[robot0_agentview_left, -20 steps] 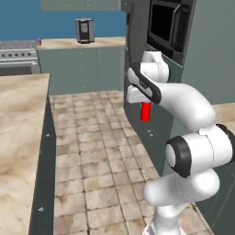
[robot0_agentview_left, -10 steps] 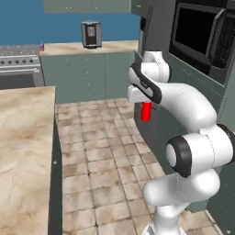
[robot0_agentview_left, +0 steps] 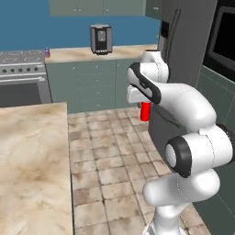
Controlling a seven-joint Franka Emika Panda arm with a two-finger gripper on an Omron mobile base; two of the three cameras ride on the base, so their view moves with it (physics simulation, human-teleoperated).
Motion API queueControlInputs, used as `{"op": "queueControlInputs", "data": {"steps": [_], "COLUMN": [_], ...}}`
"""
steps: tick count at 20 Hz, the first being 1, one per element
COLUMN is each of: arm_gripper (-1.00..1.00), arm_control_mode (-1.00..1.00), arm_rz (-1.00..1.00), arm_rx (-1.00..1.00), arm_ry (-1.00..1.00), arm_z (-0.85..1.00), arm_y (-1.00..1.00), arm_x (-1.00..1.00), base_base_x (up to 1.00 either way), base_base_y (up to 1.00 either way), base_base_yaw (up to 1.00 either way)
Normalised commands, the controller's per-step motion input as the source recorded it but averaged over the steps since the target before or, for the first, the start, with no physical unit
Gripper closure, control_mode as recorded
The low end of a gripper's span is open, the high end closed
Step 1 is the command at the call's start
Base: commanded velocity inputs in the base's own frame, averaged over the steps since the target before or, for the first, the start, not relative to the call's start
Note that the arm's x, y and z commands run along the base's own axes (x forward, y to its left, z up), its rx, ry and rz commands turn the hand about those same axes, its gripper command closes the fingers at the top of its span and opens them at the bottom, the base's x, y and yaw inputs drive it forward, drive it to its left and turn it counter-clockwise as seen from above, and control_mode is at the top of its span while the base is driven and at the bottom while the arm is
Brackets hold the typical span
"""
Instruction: Four empty soda cans are scattered around the kitchen. Gather all the cans and cluster them next to the stove for recycling.
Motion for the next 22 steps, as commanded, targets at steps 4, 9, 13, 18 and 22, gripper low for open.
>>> {"op": "queueControlInputs", "data": {"steps": [4,9,13,18,22], "arm_gripper": [1.0,1.0,1.0,1.0,1.0], "arm_control_mode": [1.0,1.0,1.0,1.0,1.0], "arm_rz": [0.0,0.0,0.0,0.0,0.0], "arm_rx": [0.0,0.0,0.0,0.0,0.0], "arm_ry": [0.0,0.0,0.0,0.0,0.0], "arm_z": [0.0,0.0,0.0,0.0,0.0], "arm_y": [0.0,0.0,0.0,0.0,0.0], "arm_x": [0.0,0.0,0.0,0.0,0.0], "base_base_x": [1.0,1.0,1.0,1.0,1.0], "base_base_y": [0.2,0.18,0.19,0.19,0.22], "base_base_yaw": [0.0,0.0,0.0,0.0,0.0]}}
